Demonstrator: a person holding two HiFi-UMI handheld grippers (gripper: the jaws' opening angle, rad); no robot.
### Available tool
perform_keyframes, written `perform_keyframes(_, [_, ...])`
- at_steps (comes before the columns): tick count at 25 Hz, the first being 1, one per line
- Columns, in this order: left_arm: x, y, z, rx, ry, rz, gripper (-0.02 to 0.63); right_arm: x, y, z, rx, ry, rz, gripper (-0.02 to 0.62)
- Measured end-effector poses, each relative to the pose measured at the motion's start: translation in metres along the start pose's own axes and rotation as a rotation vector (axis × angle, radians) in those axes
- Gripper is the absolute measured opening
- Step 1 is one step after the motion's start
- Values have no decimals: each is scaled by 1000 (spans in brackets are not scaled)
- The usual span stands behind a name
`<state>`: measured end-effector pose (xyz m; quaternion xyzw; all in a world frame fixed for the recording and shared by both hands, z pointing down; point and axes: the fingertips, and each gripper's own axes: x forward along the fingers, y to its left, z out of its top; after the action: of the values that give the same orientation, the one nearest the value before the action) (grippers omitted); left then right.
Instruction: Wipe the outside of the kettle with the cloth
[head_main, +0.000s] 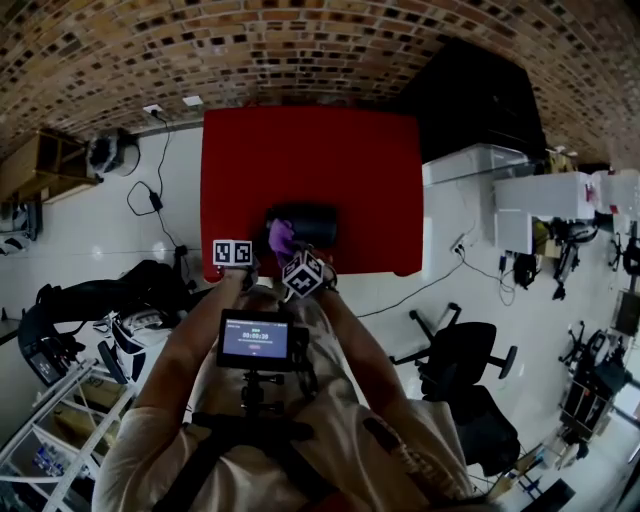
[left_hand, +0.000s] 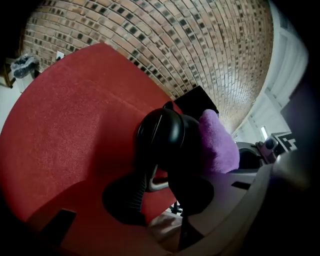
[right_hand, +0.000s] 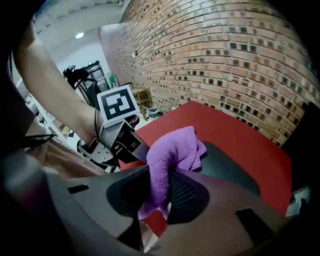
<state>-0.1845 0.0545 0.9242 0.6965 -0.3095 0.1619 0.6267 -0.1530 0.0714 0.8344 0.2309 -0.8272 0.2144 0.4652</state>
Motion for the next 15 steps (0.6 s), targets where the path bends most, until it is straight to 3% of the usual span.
perform_keyframes(3, [-1,2,0,8,0,12,98,0,-11,-10,-111,46,-51,97])
perform_keyframes(6, [-1,5,0,1,-13,17,89,-22,-37,-58,-91,105,-83,96])
perform_keyframes(8, [0,5,-1,-3,-12,11,78,-37,-65,-106,12,155,-120,95])
perform_keyframes(11, [3,3,-10,8,4,3,74,-60,-118,-185,271,192,-216,95])
perform_keyframes(12, [4,3,-16,7,8,1,101,-68,-134,-205,360,183,-250,95])
perform_keyframes(15, [6,4,-31,-3,7,7,164,-97,-164,-218,520,81,-293,94])
